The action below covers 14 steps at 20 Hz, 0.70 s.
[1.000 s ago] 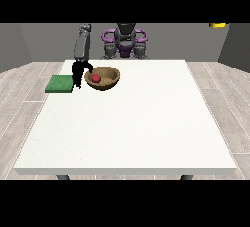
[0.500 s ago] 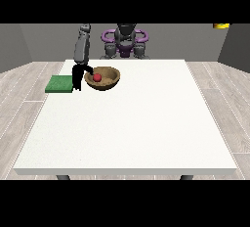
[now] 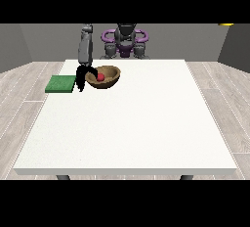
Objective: Pick the cup and pour the ball into the bowl, then pick the bowl and place it on the pad
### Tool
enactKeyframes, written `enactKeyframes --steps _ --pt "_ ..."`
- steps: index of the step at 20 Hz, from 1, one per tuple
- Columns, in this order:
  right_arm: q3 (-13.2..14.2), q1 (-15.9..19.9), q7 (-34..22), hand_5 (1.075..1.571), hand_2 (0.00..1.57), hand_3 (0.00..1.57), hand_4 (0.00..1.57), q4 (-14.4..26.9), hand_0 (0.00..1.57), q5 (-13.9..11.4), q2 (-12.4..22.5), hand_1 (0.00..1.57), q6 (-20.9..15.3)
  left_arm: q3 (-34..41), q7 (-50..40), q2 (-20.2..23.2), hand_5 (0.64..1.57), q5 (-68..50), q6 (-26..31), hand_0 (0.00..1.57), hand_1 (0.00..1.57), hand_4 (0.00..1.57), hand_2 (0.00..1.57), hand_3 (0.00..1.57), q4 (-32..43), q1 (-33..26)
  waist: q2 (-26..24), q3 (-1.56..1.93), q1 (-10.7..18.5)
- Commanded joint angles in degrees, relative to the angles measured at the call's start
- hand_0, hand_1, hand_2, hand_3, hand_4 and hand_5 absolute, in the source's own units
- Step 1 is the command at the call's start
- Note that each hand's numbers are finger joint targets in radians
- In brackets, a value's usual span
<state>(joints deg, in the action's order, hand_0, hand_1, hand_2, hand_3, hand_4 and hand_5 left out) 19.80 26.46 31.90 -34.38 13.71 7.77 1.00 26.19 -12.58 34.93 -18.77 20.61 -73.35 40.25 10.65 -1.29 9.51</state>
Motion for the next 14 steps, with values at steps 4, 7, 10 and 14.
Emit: enactKeyframes --steps 4,7,10,14 --pt "-0.1 -5.2 -6.0 1.471 1.57 1.57 0.94 5.4 1.57 -3.9 5.2 1.57 -8.0 1.7 -0.5 2.0 1.529 -2.7 1.4 0.0 0.0 1.03 0.0 0.0 -0.5 1.4 4.8 1.22 1.8" --pt "-1.3 -5.5 -8.3 1.511 1.57 1.53 0.93 4.2 1.57 -5.7 6.8 1.57 -11.0 1.6 -1.7 2.4 1.514 -3.4 1.9 0.0 0.0 1.09 0.0 0.0 0.0 2.1 3.4 1.16 1.4" --pt "-2.7 -6.6 -9.5 1.536 1.57 1.37 0.96 1.8 1.57 -6.9 7.9 1.57 -12.9 2.8 0.3 3.2 1.52 -3.2 2.8 0.0 0.0 1.14 0.0 0.0 1.6 0.6 2.9 1.03 1.8" --pt "-5.1 -2.6 -18.4 1.546 1.57 1.25 1.01 -2.5 1.57 -8.6 12.5 1.57 -15.1 3.4 -0.1 4.7 1.526 -2.1 1.9 0.0 0.0 1.19 0.0 0.0 5.5 1.3 0.1 0.92 -1.7"
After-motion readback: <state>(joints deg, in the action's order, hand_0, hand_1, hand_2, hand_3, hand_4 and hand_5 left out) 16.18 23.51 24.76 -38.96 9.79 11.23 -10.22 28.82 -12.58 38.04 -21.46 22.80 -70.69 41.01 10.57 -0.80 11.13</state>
